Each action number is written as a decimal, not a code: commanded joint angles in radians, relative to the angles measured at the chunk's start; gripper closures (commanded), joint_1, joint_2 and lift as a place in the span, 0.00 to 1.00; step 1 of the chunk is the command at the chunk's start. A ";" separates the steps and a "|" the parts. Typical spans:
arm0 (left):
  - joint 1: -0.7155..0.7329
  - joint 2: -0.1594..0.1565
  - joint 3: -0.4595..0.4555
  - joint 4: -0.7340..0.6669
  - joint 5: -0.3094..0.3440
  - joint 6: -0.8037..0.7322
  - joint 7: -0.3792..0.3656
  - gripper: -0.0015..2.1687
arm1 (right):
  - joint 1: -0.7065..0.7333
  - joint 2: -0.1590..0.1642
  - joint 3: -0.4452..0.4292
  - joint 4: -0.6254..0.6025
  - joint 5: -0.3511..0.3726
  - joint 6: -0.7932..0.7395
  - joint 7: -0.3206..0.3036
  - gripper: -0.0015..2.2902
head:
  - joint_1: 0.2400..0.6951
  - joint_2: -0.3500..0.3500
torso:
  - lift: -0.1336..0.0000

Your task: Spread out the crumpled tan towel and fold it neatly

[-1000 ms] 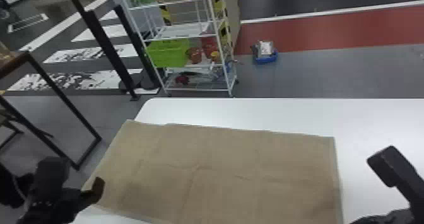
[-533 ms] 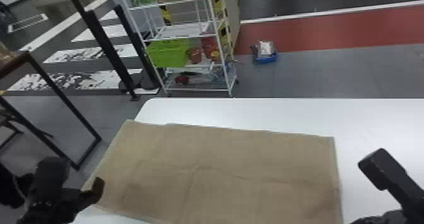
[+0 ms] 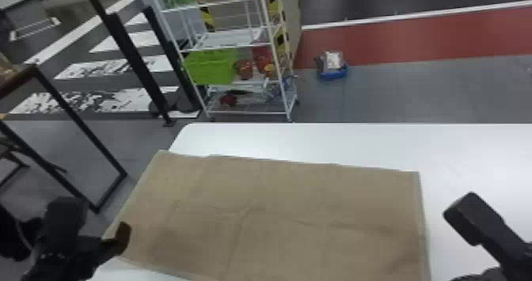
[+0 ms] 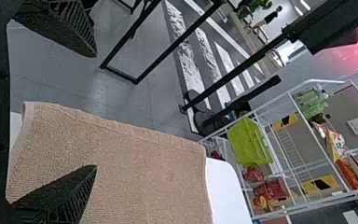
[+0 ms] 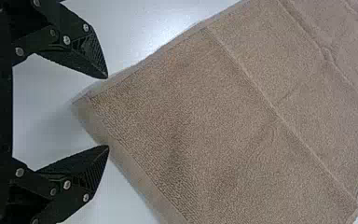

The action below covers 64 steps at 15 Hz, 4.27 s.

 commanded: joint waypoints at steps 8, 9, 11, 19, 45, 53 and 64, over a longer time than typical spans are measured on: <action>0.000 -0.001 0.008 0.000 0.000 0.001 -0.002 0.01 | -0.074 0.002 0.114 0.045 0.090 0.002 0.043 0.32 | 1.00 1.00 | 0.08; 0.000 -0.001 0.008 0.000 0.000 0.001 0.000 0.01 | -0.071 0.002 0.112 0.043 0.090 0.002 0.045 0.32 | 1.00 1.00 | 0.08; 0.000 -0.001 0.006 0.000 0.000 0.001 0.000 0.01 | -0.059 -0.005 0.109 0.036 0.092 0.002 0.055 0.40 | 1.00 1.00 | 0.08; -0.002 0.000 0.003 0.000 0.000 0.001 0.000 0.01 | 0.046 -0.084 -0.069 -0.061 0.083 0.002 0.088 0.41 | 1.00 1.00 | 0.08; -0.043 0.008 -0.014 0.043 0.001 -0.006 0.014 0.02 | 0.604 -0.225 -0.870 -0.150 0.007 -0.371 0.316 0.41 | 1.00 1.00 | 0.08; -0.043 0.008 -0.015 0.050 0.000 -0.006 0.012 0.02 | 0.665 -0.225 -0.874 -0.158 0.066 -0.488 0.393 0.40 | 1.00 1.00 | 0.08; -0.098 0.012 -0.017 0.065 0.098 -0.150 -0.052 0.03 | 0.395 -0.128 -1.110 0.045 -0.465 -0.249 0.015 0.02 | 1.00 0.94 | 0.08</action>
